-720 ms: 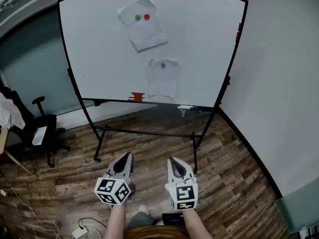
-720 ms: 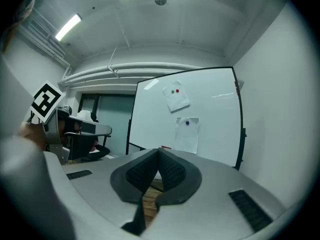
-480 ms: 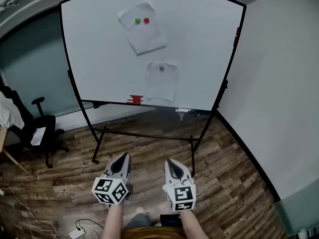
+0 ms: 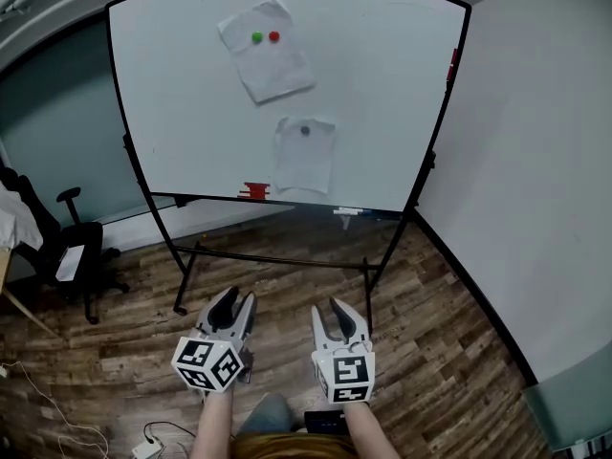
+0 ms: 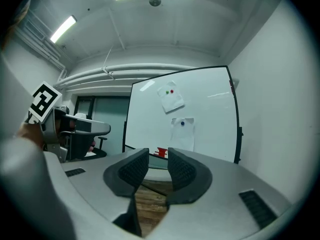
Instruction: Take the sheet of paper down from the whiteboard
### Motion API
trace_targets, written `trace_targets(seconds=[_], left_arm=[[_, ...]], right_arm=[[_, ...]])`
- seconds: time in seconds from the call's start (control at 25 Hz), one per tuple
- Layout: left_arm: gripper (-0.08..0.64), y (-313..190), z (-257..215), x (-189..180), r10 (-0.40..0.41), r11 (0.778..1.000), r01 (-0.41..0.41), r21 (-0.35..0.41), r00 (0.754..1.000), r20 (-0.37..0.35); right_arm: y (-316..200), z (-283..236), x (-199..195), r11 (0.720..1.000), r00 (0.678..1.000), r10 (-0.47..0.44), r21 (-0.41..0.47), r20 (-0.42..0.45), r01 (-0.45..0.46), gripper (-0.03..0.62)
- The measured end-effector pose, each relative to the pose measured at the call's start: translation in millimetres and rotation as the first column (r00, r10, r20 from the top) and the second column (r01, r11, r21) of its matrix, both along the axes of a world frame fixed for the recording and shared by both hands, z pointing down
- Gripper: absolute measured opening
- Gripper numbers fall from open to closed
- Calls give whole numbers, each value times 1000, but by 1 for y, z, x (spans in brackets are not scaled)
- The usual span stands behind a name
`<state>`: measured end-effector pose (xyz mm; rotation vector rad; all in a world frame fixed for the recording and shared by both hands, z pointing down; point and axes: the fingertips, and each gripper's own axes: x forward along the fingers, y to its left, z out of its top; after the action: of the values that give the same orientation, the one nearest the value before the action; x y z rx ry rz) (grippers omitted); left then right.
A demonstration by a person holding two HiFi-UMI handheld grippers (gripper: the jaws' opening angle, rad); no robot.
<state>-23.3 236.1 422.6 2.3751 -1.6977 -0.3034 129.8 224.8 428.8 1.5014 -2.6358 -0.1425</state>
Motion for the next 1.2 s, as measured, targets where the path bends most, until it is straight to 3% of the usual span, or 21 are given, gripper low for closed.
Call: trace_targets(seconds=[0.32,0.68,0.96,1.04,1.2], left_arm=[[153,-74,19,-9,-16,1000,16,-23,1000,1],[153,-269,25,-36,44,999,-44,-2,997,-60],[153,-418,3,-75,87,996,-87,-8,996,15],[153,-448,-1,-76,107,994,-107,-5,993,49],[153,-484,-4,-74,163,987,-163,-4,986,46]], right_arm=[[-74,7,-2,1000,1000,26,9,-6,-26,130],[-261,16,-38,998,997,66,2,-39,-66,130],[-407,-12,-84,993,993,113,43,-19,-112,130],[-441,-14,-88,989,990,143,43,-6,-143,130],[-478,-18,-101,985,986,166,54,-3,-166,130]])
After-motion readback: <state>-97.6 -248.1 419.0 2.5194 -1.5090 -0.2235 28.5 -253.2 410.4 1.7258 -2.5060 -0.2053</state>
